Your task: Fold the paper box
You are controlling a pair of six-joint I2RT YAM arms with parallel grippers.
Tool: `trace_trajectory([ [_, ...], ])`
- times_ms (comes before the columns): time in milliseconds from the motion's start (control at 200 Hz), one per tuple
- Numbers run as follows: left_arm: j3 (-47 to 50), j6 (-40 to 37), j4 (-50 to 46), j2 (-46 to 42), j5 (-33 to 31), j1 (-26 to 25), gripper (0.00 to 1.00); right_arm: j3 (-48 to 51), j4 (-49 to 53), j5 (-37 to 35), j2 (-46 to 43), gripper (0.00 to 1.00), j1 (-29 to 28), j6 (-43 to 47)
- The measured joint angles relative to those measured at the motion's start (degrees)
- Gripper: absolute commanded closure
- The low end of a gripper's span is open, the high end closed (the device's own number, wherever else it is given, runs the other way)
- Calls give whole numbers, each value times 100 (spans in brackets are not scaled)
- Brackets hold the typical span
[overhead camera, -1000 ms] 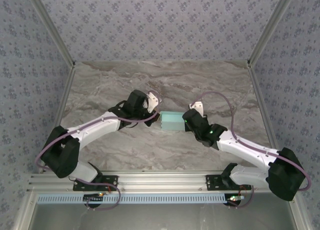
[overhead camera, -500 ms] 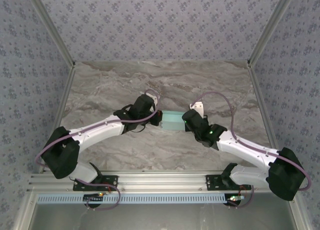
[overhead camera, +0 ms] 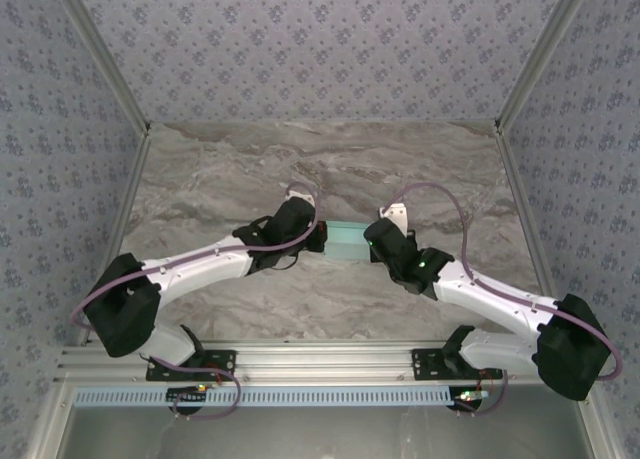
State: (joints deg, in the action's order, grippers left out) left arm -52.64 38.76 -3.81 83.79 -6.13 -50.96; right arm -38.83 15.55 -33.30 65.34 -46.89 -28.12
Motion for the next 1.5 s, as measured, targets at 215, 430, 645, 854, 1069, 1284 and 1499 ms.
trace_trajectory([
  [215, 92, 208, 168, 0, -212, -83, 100, 0, 0, -9, 0, 99, -13, -4],
  [430, 225, 289, 376, 0, -496, -212, 100, 17, -2, -28, 0, 99, -17, -46],
  [645, 529, 240, 817, -46, -678, -286, 100, 111, -63, -37, -127, 99, -50, -35],
  [854, 833, 133, 1316, -57, -780, -385, 100, 323, -256, 0, -267, 99, -48, 35],
  [1069, 1165, 31, 1862, -50, -999, -505, 100, 638, -686, -4, -345, 99, -46, 26],
  [1284, 1246, -48, 2057, -37, -1003, -505, 100, 809, -942, -15, -413, 99, -52, -22],
  [1499, 1246, -146, 1941, -98, -973, -505, 80, 811, -940, -72, -411, 99, -114, -24],
])
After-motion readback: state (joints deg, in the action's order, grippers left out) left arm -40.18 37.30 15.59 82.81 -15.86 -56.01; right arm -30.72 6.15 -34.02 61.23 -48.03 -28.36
